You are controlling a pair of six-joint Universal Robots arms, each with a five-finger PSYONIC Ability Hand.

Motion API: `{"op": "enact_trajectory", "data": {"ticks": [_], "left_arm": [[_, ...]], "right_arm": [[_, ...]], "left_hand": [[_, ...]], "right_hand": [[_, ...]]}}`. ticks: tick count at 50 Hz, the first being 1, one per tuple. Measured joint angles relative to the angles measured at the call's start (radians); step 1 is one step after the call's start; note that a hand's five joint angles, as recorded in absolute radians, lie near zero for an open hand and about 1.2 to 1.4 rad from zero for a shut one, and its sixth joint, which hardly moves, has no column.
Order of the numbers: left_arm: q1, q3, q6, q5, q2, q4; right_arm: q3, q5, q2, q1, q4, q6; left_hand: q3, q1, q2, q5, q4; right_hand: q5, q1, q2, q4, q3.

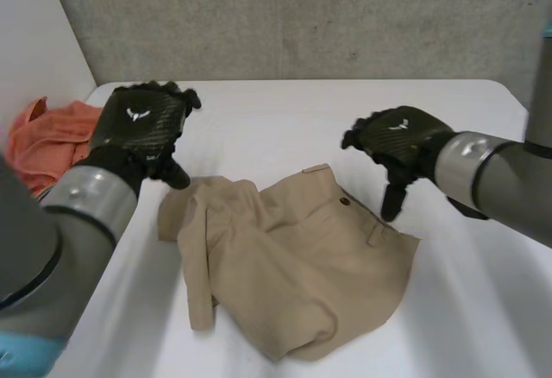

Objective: Fold the laundry.

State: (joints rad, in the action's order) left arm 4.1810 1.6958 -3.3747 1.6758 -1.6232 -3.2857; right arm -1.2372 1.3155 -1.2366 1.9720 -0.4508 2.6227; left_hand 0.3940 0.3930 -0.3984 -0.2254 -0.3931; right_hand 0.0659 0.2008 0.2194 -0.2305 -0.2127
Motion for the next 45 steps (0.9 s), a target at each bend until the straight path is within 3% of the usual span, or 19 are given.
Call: {"op": "enact_trajectory", "data": {"ticks": [7,13,21,29,37,45], "left_arm": [[-0.056,0.112,0.022,-0.004,0.065,0.102],[-0.099,0.149,0.087,-0.007,0.057,0.216],[-0.115,0.185,0.187,-0.052,0.004,0.296],[-0.107,0.171,0.198,-0.078,-0.122,0.221],[-0.1,0.085,0.186,-0.01,-0.272,0.092],[-0.099,-0.033,0.171,0.067,-0.391,0.052]], "right_arm": [[-0.186,-0.024,-0.057,-0.082,0.006,-0.205],[-0.3,-0.076,-0.059,-0.134,0.033,-0.371],[-0.41,-0.248,-0.042,-0.252,0.119,-0.532],[-0.443,-0.382,0.047,-0.288,0.159,-0.579],[-0.447,-0.395,0.123,-0.279,0.251,-0.568],[-0.433,-0.387,0.156,-0.274,0.314,-0.548]], "left_hand": [[0.259,0.282,-0.256,-0.253,-0.263],[0.289,0.296,-0.285,-0.279,-0.292],[0.266,0.268,-0.252,-0.253,-0.26],[0.054,0.062,-0.049,-0.032,-0.041],[-0.006,0.05,0.002,0.025,0.016],[-0.014,0.049,0.01,0.031,0.023]], "right_hand": [[0.0,0.0,0.0,0.0,0.0],[0.0,0.0,0.0,0.0,0.0],[0.0,0.0,0.0,0.0,0.0],[0.04,0.025,0.052,-0.039,-0.061],[0.077,0.075,0.088,-0.088,-0.108],[0.084,0.09,0.088,-0.088,-0.108]]}}
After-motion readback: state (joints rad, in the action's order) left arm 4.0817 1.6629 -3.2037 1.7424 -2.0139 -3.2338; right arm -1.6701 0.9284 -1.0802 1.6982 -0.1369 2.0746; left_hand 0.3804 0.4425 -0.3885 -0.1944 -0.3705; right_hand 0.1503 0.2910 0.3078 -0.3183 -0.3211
